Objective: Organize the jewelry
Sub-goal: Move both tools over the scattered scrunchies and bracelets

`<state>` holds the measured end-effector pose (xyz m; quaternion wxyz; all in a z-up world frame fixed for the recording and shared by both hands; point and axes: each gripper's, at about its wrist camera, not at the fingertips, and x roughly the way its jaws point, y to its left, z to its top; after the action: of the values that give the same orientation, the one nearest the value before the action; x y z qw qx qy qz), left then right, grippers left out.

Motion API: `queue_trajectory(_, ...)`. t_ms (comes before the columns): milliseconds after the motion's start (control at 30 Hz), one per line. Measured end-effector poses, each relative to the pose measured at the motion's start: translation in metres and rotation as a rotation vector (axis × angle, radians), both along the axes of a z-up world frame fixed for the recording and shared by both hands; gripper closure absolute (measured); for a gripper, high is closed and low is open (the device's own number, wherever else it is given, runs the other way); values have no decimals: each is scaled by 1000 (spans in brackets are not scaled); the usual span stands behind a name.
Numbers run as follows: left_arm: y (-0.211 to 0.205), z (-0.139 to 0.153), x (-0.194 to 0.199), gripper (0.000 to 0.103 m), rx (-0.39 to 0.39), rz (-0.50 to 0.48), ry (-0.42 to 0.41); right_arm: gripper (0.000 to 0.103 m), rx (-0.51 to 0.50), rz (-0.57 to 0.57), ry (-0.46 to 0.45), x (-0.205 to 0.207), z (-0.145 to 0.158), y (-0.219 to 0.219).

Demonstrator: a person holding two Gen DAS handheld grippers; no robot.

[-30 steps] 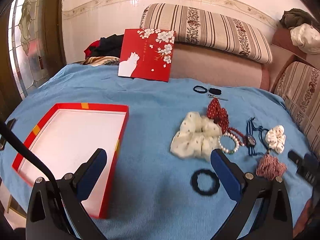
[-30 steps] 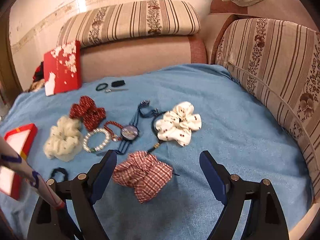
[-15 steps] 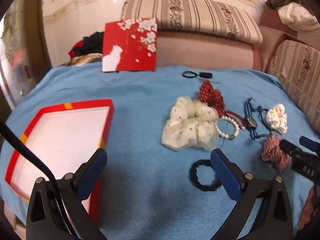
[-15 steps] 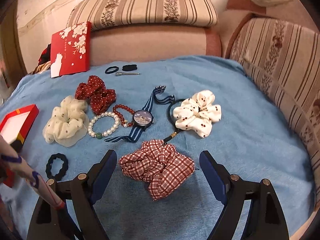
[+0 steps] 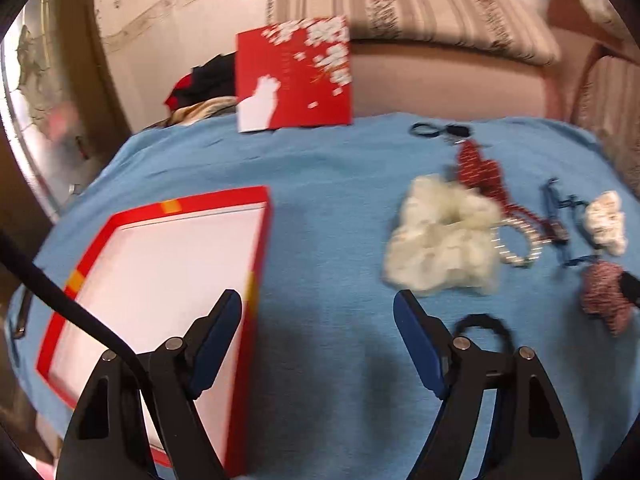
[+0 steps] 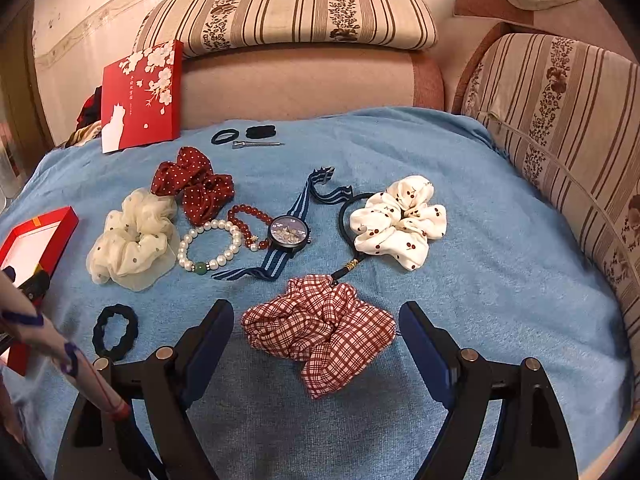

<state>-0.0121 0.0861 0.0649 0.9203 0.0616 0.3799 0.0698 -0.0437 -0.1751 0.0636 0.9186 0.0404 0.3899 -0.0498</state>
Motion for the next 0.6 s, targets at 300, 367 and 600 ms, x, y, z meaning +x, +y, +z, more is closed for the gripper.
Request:
queue_trajectory(300, 51, -13, 12, 34, 46, 159, 61, 15, 2, 8, -4, -1, 0, 3)
queue_trajectory(367, 62, -9, 11, 34, 27, 184, 51, 15, 0, 12, -4, 0, 0, 5)
queue_trajectory(600, 67, 10, -13, 34, -50, 163, -34, 15, -7, 20, -11, -4, 1, 7)
